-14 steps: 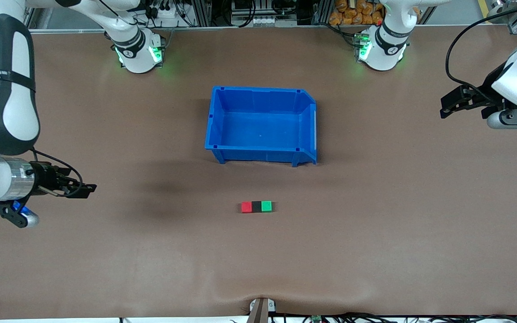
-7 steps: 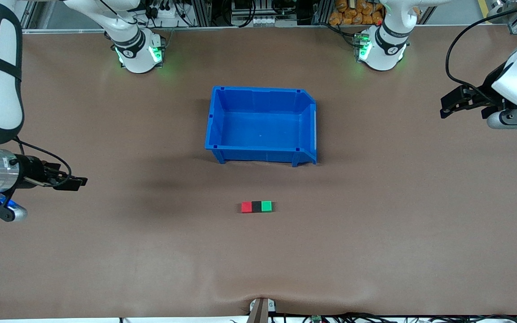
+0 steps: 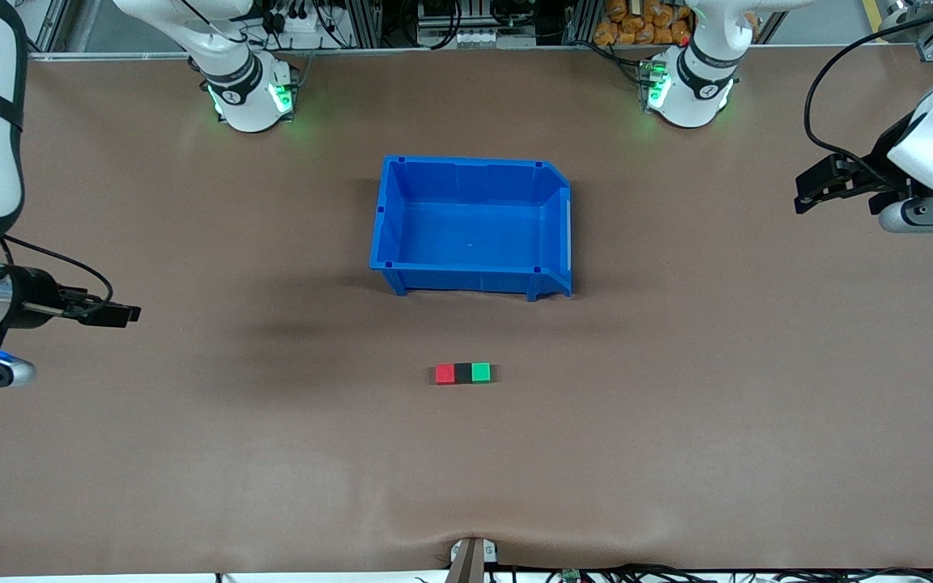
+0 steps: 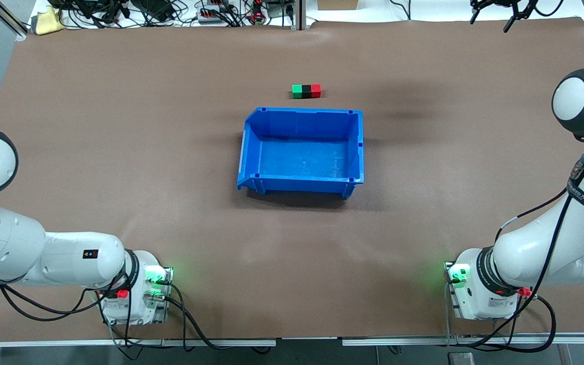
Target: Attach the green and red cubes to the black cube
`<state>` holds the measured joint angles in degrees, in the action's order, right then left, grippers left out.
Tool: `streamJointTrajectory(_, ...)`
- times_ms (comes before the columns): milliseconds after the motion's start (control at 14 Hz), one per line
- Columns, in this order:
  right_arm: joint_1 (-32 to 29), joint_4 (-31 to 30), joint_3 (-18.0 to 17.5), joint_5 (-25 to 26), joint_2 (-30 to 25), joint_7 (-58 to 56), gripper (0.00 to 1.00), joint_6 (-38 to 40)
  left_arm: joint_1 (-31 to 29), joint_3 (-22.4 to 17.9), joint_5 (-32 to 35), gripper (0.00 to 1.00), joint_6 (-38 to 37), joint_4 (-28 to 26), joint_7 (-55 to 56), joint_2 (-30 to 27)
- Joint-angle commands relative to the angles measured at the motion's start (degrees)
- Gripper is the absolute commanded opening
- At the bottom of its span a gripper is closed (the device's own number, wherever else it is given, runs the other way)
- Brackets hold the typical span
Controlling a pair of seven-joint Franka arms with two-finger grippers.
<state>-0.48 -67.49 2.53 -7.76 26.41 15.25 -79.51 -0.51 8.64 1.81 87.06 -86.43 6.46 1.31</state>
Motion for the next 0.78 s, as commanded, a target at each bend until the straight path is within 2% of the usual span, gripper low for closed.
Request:
streamJointTrajectory(0,-1.5,-3.1,-1.0,1.0,-3.2,-2.8,1.0,0.6,-0.3,0.2,0.7,1.0,-0.1,0.1,-0.9,-0.2)
streamJointTrajectory(713,-1.5,-5.1,-1.0,3.5,-8.0,-8.6,1.0,1.5,-0.4,0.2,0.7,1.0,-0.2,0.0,-0.9,-0.2)
